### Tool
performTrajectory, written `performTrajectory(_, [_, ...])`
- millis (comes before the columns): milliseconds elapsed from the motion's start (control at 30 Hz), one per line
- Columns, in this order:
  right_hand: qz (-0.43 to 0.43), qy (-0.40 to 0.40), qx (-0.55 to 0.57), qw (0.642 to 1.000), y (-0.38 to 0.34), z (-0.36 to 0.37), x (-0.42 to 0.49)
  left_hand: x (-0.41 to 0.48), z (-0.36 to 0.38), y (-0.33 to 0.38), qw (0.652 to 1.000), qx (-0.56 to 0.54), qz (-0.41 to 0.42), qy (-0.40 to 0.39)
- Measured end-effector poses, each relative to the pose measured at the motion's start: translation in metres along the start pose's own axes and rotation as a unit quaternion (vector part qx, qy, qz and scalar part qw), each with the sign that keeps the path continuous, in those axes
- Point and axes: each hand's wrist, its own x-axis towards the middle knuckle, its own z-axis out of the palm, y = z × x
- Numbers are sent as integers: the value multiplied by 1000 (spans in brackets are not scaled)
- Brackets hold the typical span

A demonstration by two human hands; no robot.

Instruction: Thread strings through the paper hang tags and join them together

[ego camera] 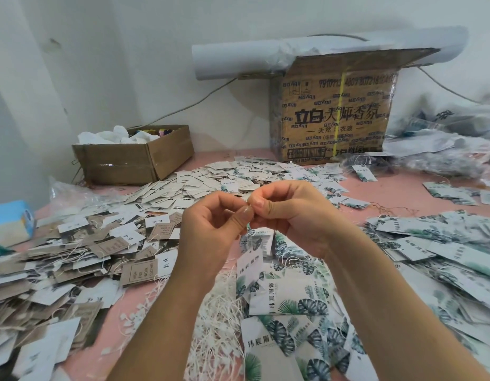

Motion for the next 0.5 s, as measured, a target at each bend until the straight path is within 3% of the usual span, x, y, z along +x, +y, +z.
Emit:
performTrajectory(267, [-5,-32,40,999,1,1,0,3,-2,-2,997,-43,-43,39])
performTrajectory(500, [-34,-7,-43,998,3,6,2,7,-11,-3,993,77,-82,-23])
